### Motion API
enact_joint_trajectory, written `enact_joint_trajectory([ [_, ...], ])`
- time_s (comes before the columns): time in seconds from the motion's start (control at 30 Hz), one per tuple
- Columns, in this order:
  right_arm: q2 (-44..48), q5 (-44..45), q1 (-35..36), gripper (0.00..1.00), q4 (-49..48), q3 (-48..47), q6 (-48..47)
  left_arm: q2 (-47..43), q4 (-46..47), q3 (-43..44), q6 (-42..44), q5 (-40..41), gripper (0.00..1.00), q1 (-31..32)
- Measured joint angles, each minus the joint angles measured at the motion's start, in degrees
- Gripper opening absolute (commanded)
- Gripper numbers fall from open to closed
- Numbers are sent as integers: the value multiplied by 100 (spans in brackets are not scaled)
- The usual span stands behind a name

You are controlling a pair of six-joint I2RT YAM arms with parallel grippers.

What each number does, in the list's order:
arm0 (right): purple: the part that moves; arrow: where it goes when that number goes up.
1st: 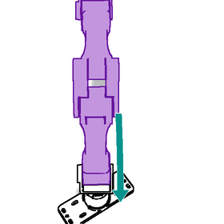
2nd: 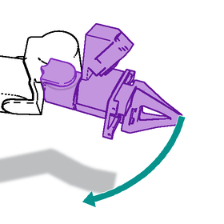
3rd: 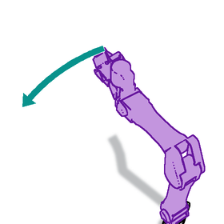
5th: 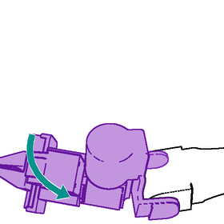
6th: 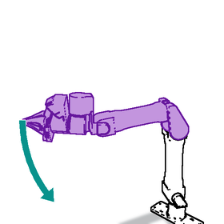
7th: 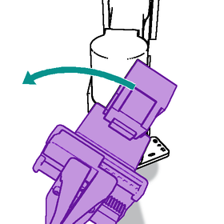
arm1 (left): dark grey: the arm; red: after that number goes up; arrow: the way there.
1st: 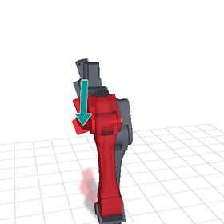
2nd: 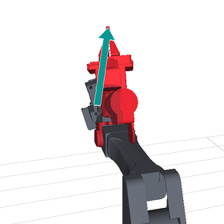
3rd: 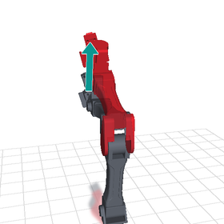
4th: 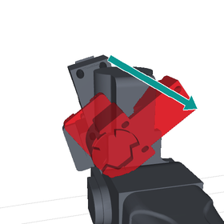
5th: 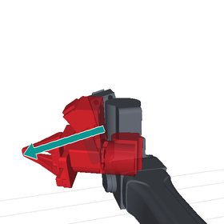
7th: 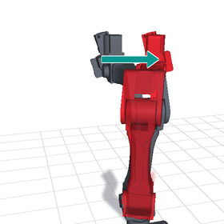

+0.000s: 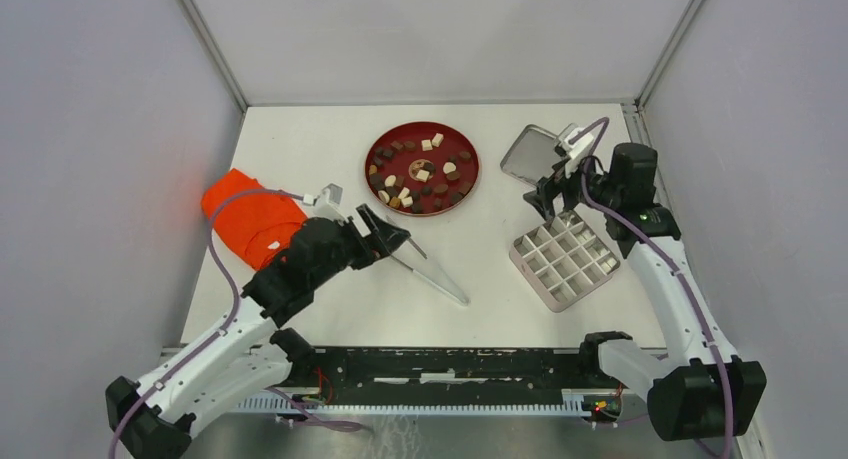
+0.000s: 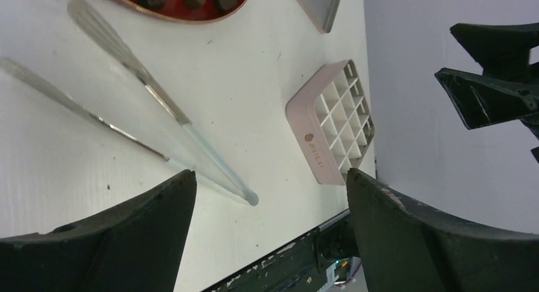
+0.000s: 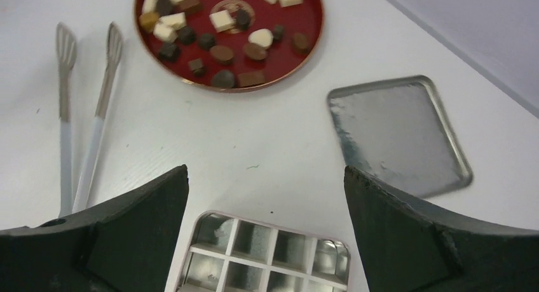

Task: Pack the chocolate
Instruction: Pick up the clamp at the center of the board.

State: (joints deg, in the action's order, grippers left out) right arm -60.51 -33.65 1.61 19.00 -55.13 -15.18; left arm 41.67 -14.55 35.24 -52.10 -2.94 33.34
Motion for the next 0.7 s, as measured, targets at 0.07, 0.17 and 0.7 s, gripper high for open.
enact_joint_trajectory([
  [0.07,22,-299,236,98,-7,203,-468,50,-214,4,-402,734,86,688],
  [0.17,81,-586,330,98,-118,734,-953,564,-885,236,-1252,2006,84,1871],
  [0.7,-120,-1012,354,98,-437,1845,-1749,5394,-4872,4033,-4146,4782,73,3523],
])
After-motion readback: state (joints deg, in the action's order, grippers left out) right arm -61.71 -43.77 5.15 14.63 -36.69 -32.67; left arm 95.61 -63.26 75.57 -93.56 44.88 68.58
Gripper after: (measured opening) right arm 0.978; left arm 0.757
